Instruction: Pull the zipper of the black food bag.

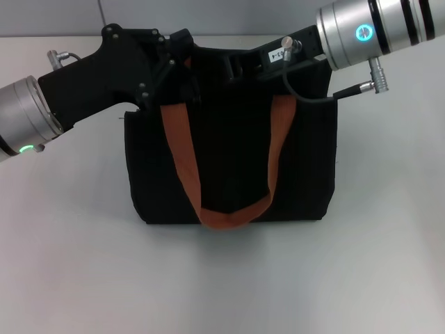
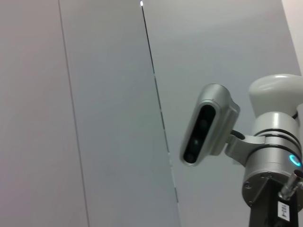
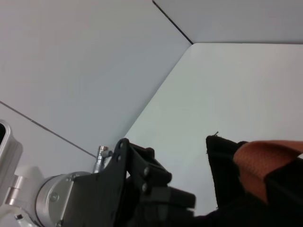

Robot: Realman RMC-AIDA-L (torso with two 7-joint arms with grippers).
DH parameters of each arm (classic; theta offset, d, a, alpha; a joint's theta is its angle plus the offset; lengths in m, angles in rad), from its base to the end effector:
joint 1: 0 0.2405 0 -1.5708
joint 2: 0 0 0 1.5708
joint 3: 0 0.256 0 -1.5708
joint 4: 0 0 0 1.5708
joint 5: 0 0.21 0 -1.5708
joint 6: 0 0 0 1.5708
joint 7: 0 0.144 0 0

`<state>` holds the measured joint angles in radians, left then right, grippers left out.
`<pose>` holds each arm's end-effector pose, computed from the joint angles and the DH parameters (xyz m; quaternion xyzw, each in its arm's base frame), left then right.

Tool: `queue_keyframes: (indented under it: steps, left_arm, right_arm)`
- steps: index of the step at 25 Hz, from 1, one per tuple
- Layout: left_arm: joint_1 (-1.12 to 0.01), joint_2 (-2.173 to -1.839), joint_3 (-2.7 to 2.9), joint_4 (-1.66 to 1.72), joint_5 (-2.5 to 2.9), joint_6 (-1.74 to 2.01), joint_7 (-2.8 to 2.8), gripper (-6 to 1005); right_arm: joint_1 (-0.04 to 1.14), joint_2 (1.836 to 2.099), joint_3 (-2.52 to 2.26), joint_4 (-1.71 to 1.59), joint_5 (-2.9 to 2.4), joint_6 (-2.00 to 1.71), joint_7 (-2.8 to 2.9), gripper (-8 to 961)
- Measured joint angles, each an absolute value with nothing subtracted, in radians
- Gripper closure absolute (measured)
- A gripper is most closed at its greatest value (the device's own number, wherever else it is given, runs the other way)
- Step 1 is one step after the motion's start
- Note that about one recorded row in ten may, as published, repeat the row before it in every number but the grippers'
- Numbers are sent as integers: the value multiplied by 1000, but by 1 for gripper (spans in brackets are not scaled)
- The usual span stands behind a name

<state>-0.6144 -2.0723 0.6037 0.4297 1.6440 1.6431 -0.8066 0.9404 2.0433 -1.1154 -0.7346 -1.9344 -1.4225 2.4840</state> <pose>-0.2164 0.3481 0.0099 -0.8797 0.0065 -0.4067 0.2463 0.0916 0.4037 -0.0300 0.8856 -0.4424 -0.1387 0.0292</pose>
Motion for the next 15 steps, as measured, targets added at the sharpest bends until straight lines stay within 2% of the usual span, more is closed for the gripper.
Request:
queue_keyframes:
  steps: [6, 11, 15]
  left_arm:
    - [-591, -2069, 580, 430, 1631, 1643, -806, 946]
    - [-577, -2068, 578, 429, 1626, 1635, -801, 944]
    - [-567, -2068, 579, 429, 1626, 1640, -799, 942]
  right_arm:
    - [929, 2044, -1111, -736, -1934, -1421, 2466, 726]
    - [925, 2046, -1112, -741, -1934, -1422, 2461, 902]
    - [923, 2047, -1111, -745, -1933, -1425, 2457, 902]
